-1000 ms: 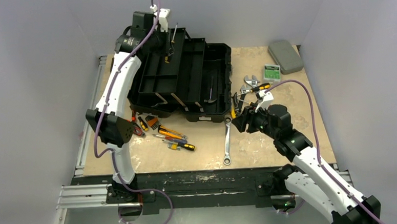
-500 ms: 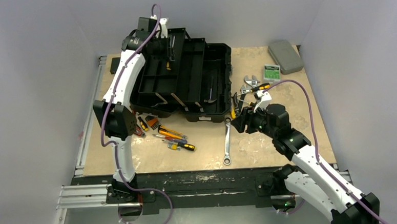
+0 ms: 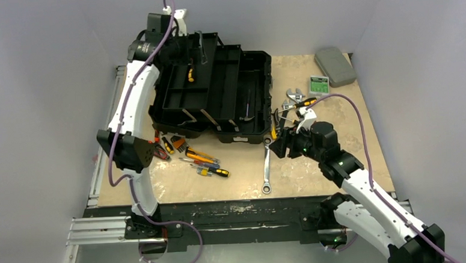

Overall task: Pack the tool kit
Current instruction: Place the screwdriver in the toolbox, then pick up the screwdriver from the center of the board.

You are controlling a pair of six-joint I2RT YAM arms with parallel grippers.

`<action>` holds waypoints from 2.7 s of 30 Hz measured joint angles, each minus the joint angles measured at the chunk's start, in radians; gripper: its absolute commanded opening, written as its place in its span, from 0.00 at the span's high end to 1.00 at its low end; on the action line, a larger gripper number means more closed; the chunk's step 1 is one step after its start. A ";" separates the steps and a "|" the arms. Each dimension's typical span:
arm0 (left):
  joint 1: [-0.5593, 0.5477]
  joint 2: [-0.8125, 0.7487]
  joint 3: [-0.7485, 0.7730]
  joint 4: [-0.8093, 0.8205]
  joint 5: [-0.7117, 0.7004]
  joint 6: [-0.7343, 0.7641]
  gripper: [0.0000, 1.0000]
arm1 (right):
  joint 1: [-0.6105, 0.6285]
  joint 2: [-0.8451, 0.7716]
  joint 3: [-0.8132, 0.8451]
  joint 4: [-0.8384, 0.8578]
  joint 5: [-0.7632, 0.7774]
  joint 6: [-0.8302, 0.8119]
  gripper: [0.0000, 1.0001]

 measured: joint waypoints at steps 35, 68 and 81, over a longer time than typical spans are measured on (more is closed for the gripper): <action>0.000 -1.285 -1.274 0.280 -0.273 -0.364 0.00 | 0.684 0.686 0.297 0.105 0.272 -0.307 0.34; 0.000 -1.507 -1.517 0.051 -0.553 -0.491 0.01 | 0.740 0.873 0.370 0.112 0.348 -0.381 1.00; 0.000 -1.501 -1.664 0.141 -0.448 -0.555 0.02 | 0.728 0.578 0.472 0.088 0.471 -0.234 1.00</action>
